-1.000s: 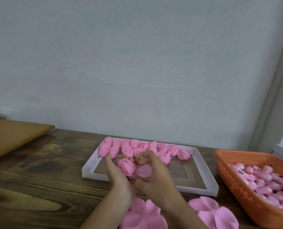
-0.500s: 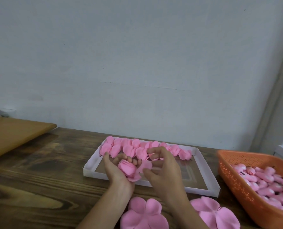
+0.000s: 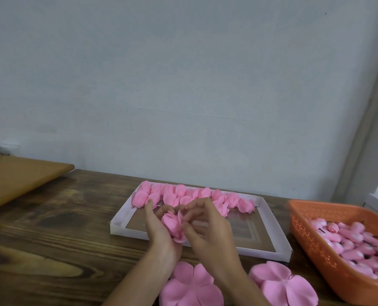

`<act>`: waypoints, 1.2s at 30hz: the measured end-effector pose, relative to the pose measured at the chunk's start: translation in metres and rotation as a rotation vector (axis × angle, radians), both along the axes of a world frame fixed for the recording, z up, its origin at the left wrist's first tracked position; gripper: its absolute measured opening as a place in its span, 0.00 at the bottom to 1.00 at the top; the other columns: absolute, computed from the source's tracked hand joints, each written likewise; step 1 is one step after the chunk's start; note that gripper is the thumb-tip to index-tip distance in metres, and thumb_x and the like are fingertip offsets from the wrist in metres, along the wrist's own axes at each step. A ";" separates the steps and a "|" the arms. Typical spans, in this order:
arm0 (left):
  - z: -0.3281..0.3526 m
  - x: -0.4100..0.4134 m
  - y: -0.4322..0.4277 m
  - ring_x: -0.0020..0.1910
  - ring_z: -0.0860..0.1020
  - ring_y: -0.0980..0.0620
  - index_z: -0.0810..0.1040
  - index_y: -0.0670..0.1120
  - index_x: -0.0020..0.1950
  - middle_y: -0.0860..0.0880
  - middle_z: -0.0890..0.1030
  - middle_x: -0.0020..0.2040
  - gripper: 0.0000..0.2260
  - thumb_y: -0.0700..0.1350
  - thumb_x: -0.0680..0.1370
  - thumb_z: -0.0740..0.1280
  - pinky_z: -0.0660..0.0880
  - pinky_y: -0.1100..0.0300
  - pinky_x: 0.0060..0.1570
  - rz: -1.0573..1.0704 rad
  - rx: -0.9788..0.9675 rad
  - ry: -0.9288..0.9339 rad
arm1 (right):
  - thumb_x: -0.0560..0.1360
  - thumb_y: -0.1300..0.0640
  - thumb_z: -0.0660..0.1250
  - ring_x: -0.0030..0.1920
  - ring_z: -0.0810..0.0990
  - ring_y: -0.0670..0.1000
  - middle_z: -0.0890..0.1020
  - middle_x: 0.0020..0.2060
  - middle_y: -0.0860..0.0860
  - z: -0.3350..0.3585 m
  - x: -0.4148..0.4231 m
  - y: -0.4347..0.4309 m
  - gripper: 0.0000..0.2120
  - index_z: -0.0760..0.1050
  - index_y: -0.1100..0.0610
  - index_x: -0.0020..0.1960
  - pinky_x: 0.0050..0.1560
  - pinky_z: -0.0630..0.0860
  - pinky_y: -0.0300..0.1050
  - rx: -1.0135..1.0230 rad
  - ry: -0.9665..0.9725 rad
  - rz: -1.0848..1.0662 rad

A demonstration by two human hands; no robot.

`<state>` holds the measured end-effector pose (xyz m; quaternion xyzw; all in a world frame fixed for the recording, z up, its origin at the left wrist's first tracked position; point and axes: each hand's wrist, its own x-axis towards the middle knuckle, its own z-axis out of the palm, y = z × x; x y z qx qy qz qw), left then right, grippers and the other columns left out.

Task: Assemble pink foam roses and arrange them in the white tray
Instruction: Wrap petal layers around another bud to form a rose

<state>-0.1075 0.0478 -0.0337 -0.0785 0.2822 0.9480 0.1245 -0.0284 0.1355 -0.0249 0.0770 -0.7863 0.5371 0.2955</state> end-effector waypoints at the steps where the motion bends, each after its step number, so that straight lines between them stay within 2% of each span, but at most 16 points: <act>1: 0.000 -0.001 -0.002 0.27 0.78 0.46 0.71 0.48 0.28 0.47 0.79 0.31 0.25 0.61 0.80 0.61 0.70 0.65 0.22 -0.010 0.001 -0.011 | 0.74 0.66 0.67 0.51 0.85 0.46 0.85 0.46 0.44 0.001 0.001 0.001 0.14 0.76 0.50 0.54 0.50 0.82 0.39 0.029 -0.009 0.029; 4: 0.000 -0.004 -0.006 0.29 0.76 0.46 0.71 0.49 0.32 0.47 0.78 0.33 0.23 0.62 0.80 0.60 0.69 0.65 0.22 -0.028 -0.002 -0.044 | 0.71 0.72 0.60 0.55 0.84 0.44 0.86 0.49 0.42 0.003 0.002 0.005 0.22 0.76 0.51 0.58 0.54 0.79 0.35 0.122 -0.040 0.102; 6: 0.001 -0.006 -0.008 0.31 0.75 0.46 0.72 0.49 0.31 0.47 0.77 0.33 0.23 0.61 0.81 0.60 0.72 0.61 0.30 -0.005 0.011 -0.046 | 0.69 0.76 0.60 0.57 0.84 0.44 0.86 0.52 0.42 0.005 0.002 0.008 0.26 0.76 0.52 0.59 0.57 0.78 0.34 0.189 -0.025 0.126; 8: 0.001 -0.008 -0.008 0.33 0.74 0.46 0.72 0.48 0.28 0.47 0.75 0.32 0.24 0.60 0.81 0.60 0.69 0.56 0.39 0.030 0.012 -0.042 | 0.68 0.75 0.64 0.59 0.83 0.44 0.85 0.54 0.41 0.006 0.001 0.012 0.26 0.77 0.53 0.60 0.60 0.78 0.36 0.249 -0.001 0.136; 10: 0.002 -0.009 -0.008 0.31 0.74 0.46 0.72 0.48 0.27 0.47 0.74 0.31 0.25 0.59 0.81 0.60 0.68 0.56 0.40 0.048 0.028 -0.031 | 0.69 0.70 0.70 0.58 0.82 0.44 0.84 0.54 0.40 0.005 0.000 0.016 0.22 0.78 0.52 0.58 0.58 0.79 0.38 0.322 0.015 0.109; 13: 0.002 -0.009 -0.008 0.26 0.75 0.47 0.73 0.46 0.28 0.46 0.74 0.29 0.27 0.59 0.81 0.60 0.73 0.56 0.38 0.030 0.070 -0.015 | 0.69 0.63 0.76 0.51 0.81 0.44 0.83 0.48 0.39 0.003 -0.002 0.019 0.15 0.82 0.47 0.51 0.47 0.80 0.41 0.442 0.014 -0.009; 17: 0.005 -0.006 -0.006 0.25 0.76 0.46 0.74 0.43 0.32 0.43 0.76 0.29 0.26 0.61 0.82 0.60 0.76 0.56 0.35 0.008 0.042 -0.003 | 0.71 0.63 0.78 0.45 0.82 0.46 0.83 0.41 0.40 0.004 -0.004 0.019 0.10 0.85 0.47 0.43 0.42 0.81 0.43 0.396 -0.005 -0.068; 20: 0.005 -0.004 -0.005 0.26 0.77 0.46 0.76 0.43 0.34 0.44 0.77 0.30 0.26 0.62 0.82 0.61 0.78 0.57 0.32 0.000 0.031 0.007 | 0.71 0.64 0.78 0.47 0.81 0.47 0.82 0.44 0.42 0.006 -0.003 0.020 0.12 0.86 0.46 0.43 0.44 0.81 0.43 0.365 -0.004 -0.018; 23: 0.006 -0.002 -0.006 0.26 0.78 0.46 0.77 0.44 0.35 0.44 0.77 0.31 0.26 0.63 0.81 0.61 0.76 0.58 0.28 -0.021 0.005 0.033 | 0.72 0.60 0.78 0.51 0.79 0.45 0.77 0.47 0.42 0.009 -0.002 0.019 0.10 0.87 0.45 0.45 0.48 0.79 0.41 0.341 -0.036 0.009; 28: 0.006 -0.001 -0.001 0.30 0.78 0.45 0.78 0.43 0.37 0.43 0.76 0.33 0.27 0.65 0.81 0.62 0.73 0.55 0.39 -0.047 -0.007 0.100 | 0.73 0.56 0.77 0.55 0.76 0.45 0.73 0.50 0.38 0.008 -0.003 0.020 0.07 0.86 0.43 0.45 0.50 0.72 0.32 0.346 -0.011 -0.050; 31: 0.006 -0.001 0.001 0.31 0.78 0.45 0.77 0.43 0.35 0.44 0.75 0.33 0.28 0.65 0.81 0.61 0.75 0.56 0.37 -0.055 -0.022 0.146 | 0.74 0.54 0.76 0.56 0.76 0.46 0.73 0.51 0.38 0.006 -0.003 0.020 0.06 0.85 0.42 0.45 0.51 0.72 0.32 0.342 0.012 -0.078; 36: 0.006 0.000 0.003 0.31 0.78 0.44 0.78 0.43 0.34 0.44 0.76 0.34 0.29 0.65 0.81 0.61 0.75 0.54 0.39 -0.090 -0.050 0.181 | 0.75 0.57 0.75 0.54 0.78 0.47 0.76 0.52 0.40 0.006 -0.004 0.021 0.08 0.85 0.44 0.46 0.49 0.73 0.34 0.325 0.037 -0.081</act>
